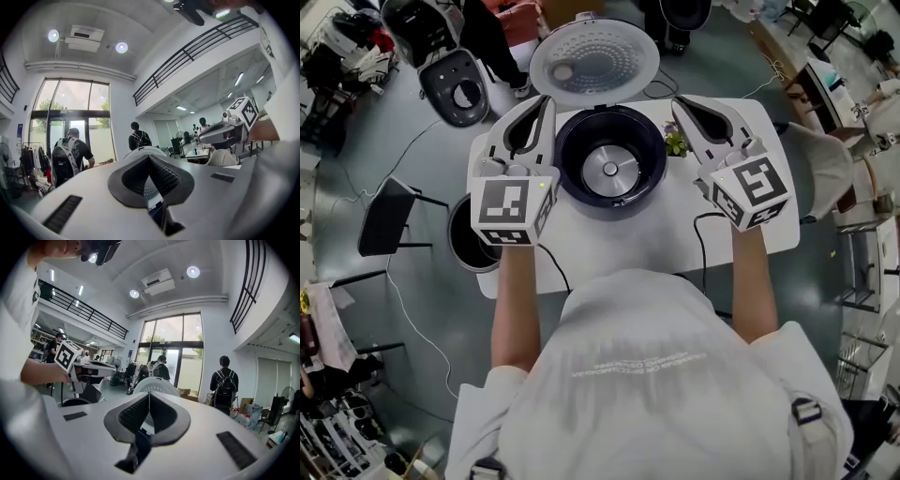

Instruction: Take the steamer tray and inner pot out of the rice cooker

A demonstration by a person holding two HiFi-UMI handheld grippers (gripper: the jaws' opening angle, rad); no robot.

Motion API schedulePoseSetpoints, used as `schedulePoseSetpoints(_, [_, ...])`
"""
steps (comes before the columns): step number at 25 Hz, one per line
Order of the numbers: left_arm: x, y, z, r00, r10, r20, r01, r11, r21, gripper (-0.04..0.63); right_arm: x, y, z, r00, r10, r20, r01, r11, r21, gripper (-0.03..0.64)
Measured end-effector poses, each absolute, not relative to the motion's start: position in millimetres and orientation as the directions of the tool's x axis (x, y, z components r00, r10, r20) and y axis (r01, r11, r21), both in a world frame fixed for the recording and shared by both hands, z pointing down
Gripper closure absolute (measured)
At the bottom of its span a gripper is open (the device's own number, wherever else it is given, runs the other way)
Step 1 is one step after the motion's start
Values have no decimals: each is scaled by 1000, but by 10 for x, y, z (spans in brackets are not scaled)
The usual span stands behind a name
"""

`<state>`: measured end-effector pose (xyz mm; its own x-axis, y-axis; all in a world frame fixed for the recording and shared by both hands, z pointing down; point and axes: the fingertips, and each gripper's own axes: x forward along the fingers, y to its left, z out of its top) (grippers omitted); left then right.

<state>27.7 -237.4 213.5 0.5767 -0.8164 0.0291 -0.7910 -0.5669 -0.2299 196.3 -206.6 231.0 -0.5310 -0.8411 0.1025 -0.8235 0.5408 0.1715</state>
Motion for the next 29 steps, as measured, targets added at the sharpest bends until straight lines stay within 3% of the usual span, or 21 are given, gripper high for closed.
schedulePoseSetpoints(29, [159, -2282, 2432, 563, -823, 72, -798, -565, -213, 580, 1865, -2089, 2593, -534, -832, 151, -816, 554, 163, 591])
